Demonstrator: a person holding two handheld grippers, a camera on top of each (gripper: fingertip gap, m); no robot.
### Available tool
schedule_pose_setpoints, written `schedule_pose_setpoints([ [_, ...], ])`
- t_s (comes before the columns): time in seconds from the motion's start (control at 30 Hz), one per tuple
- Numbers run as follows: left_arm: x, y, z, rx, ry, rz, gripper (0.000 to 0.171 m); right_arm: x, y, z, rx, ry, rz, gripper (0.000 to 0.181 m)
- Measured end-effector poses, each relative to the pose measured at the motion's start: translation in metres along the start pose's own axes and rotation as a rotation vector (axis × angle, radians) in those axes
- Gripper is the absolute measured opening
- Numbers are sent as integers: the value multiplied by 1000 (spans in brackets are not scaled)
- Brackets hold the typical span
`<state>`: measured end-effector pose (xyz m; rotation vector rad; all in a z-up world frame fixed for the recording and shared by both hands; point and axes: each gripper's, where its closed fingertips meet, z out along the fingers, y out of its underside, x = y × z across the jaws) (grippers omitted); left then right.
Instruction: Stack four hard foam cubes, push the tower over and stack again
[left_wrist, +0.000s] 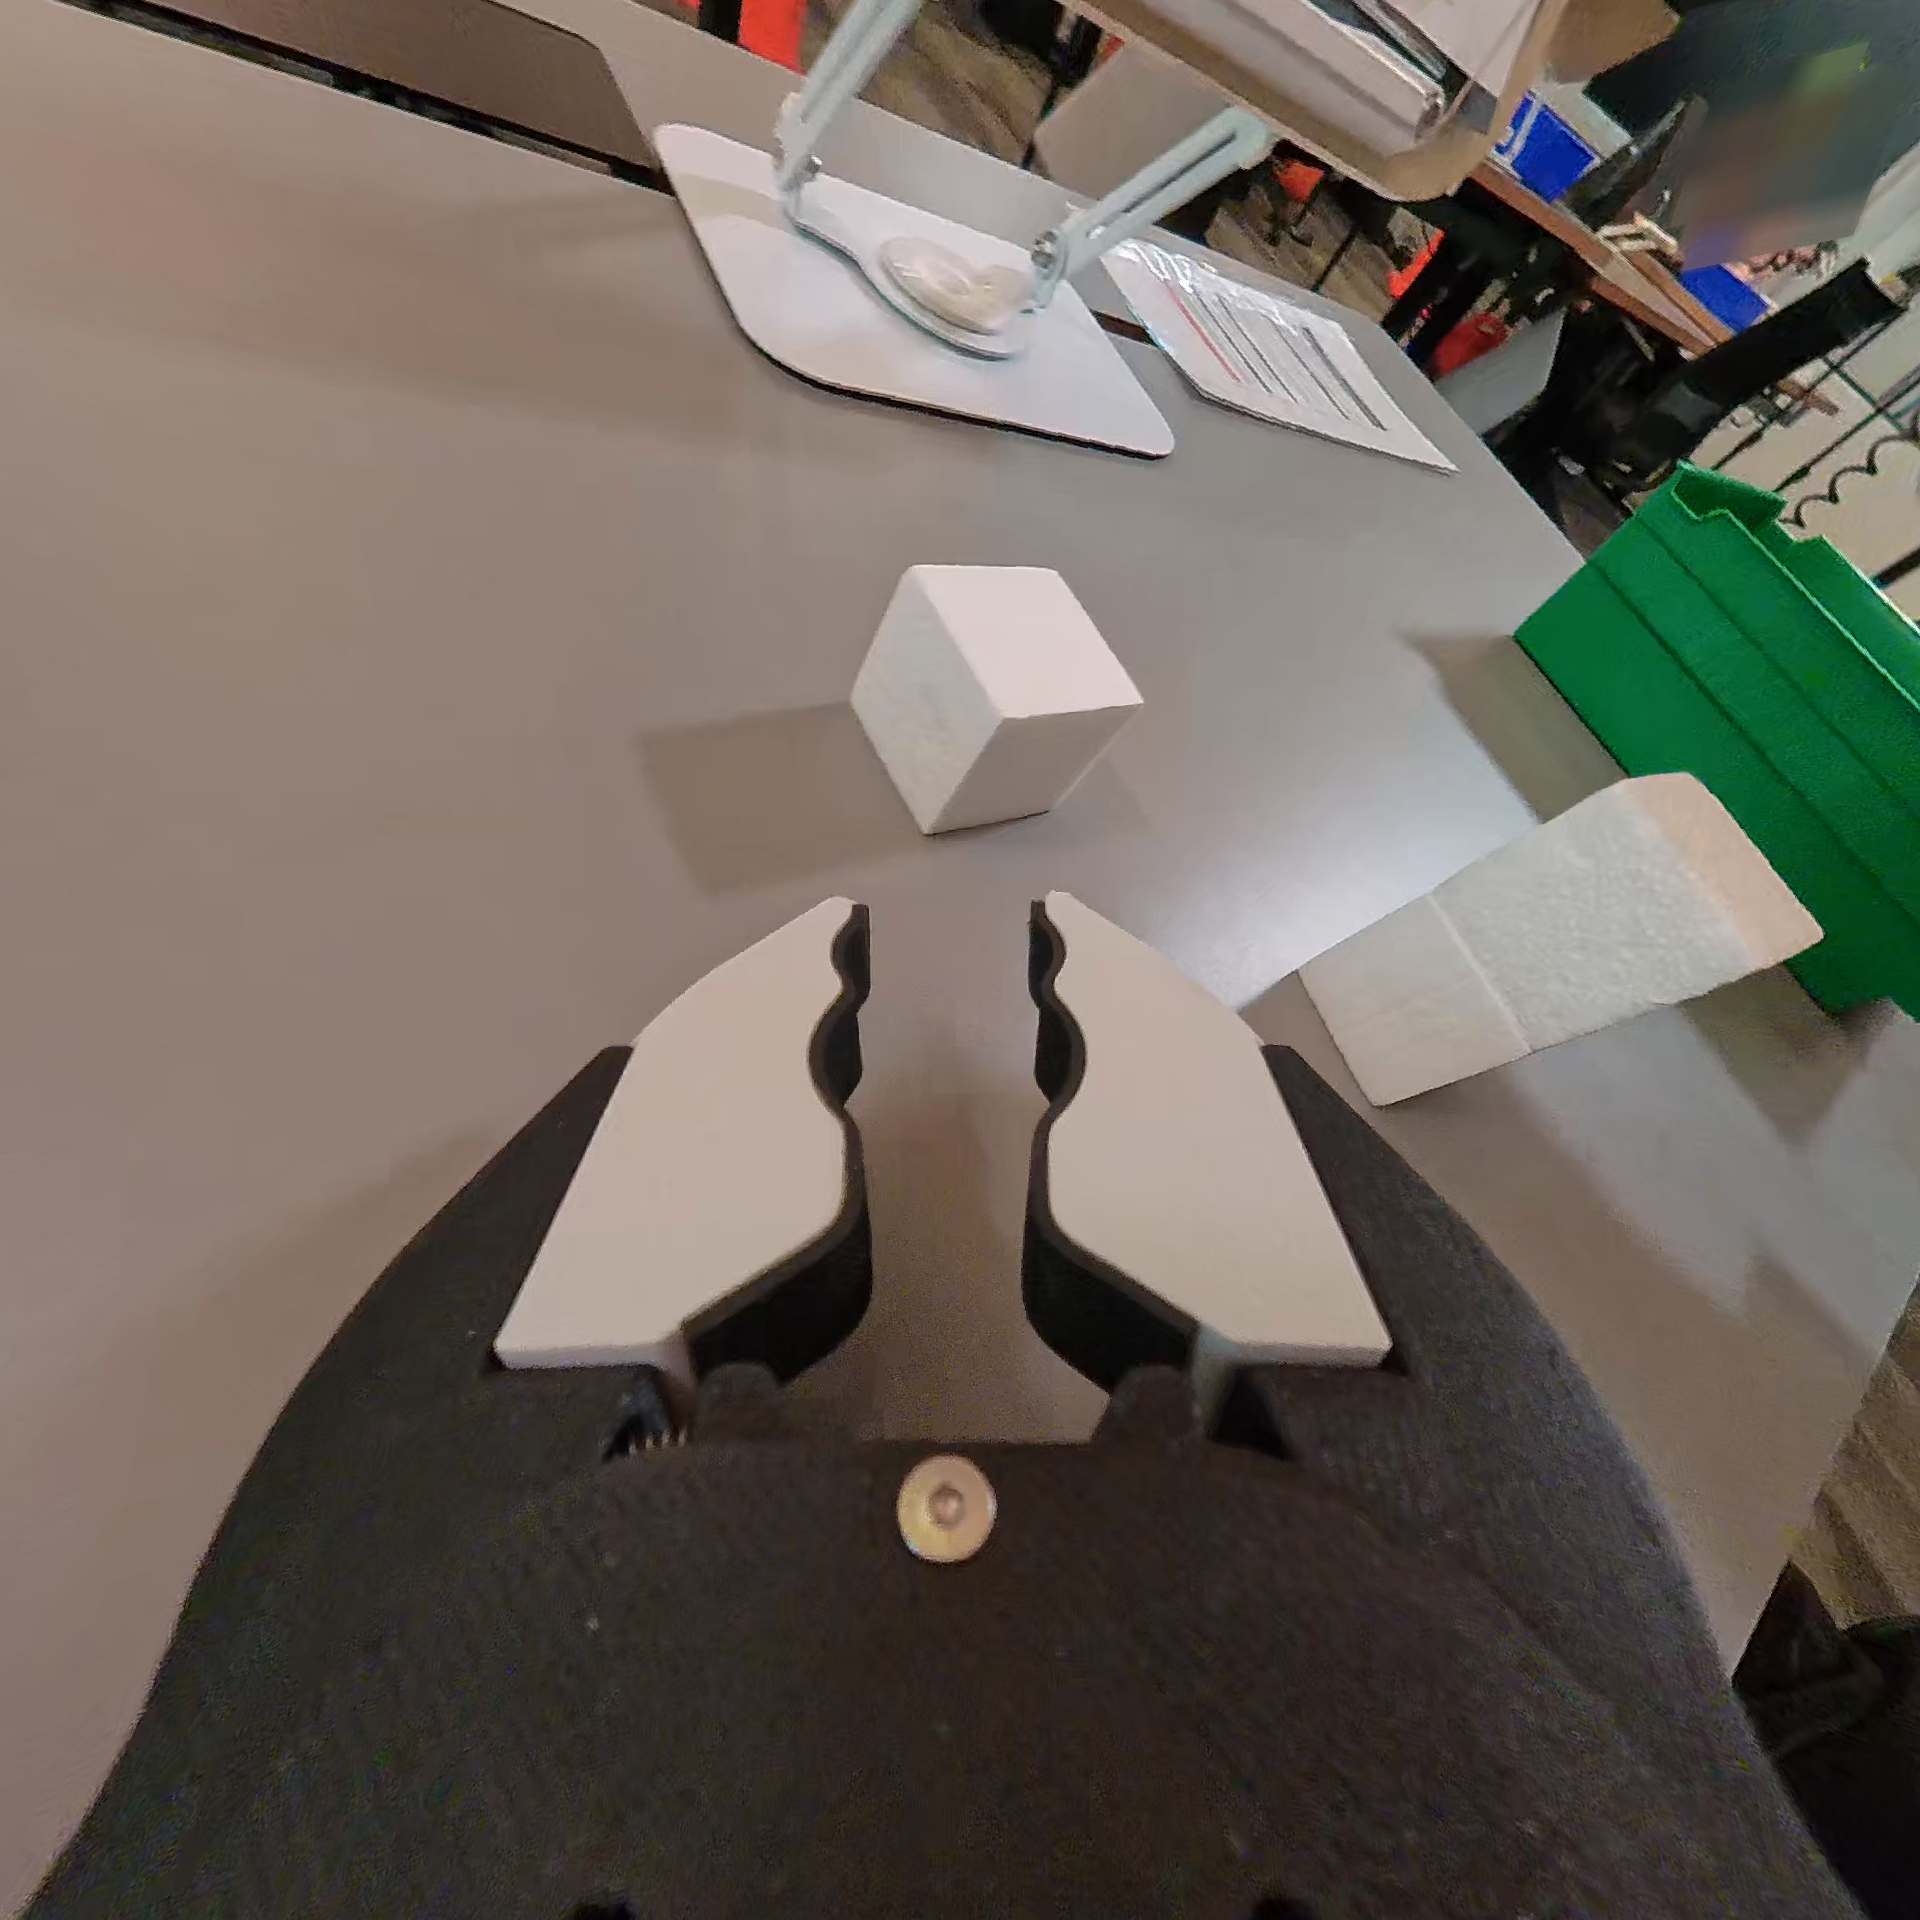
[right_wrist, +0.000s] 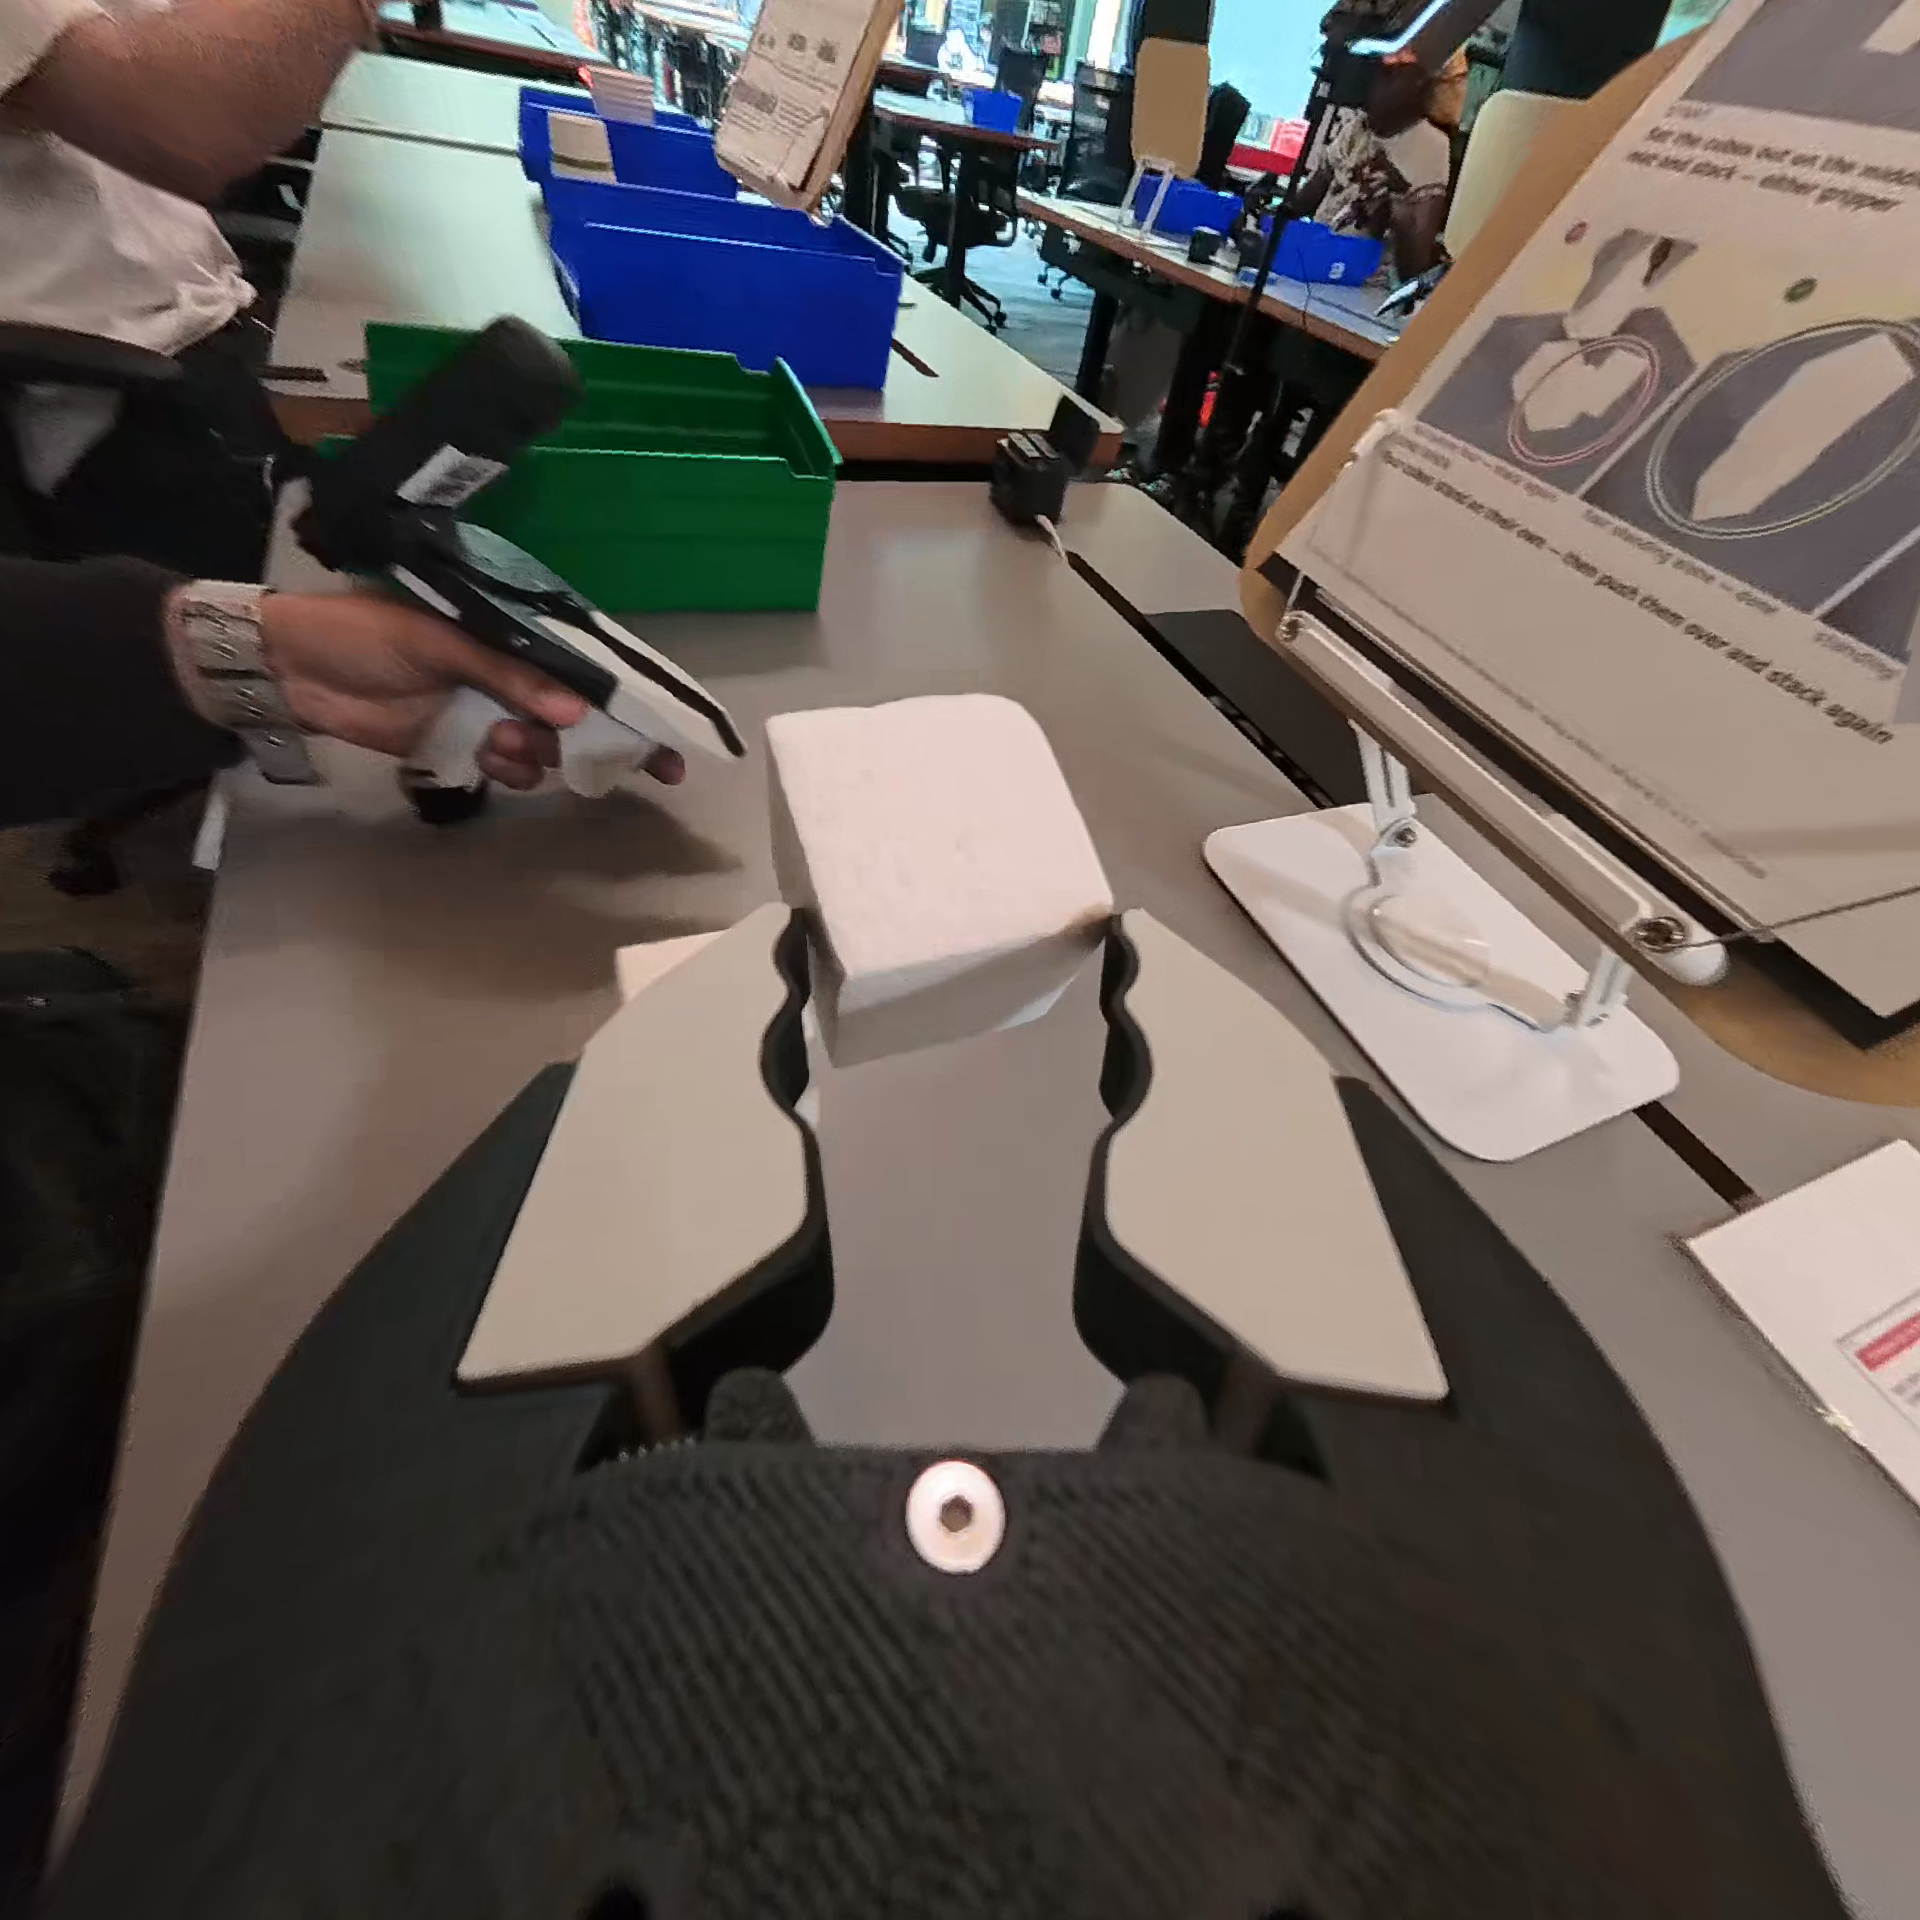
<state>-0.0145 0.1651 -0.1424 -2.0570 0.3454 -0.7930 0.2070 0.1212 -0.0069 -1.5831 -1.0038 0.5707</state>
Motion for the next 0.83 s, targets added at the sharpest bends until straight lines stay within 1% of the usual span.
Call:
schedule_pose_setpoints([
  [0.07,6,0,6,-9,14,13,30,-9,1,1,-21,-12,12,55],
  [0.2,12,0,13,-19,30,25,30,-29,10,13,-101,-42,-31,55],
  [0.33,14,0,14,-21,36,27,30,-46,21,27,-184,-75,-92,55],
  [0.43,13,-1,13,-18,33,25,30,-53,25,34,-205,-95,-107,55],
  [0.67,7,0,6,-11,16,16,30,-55,29,42,-219,-121,-99,55],
  [0.83,2,0,0,-3,-1,10,30,-52,30,48,-218,-98,-78,55],
])
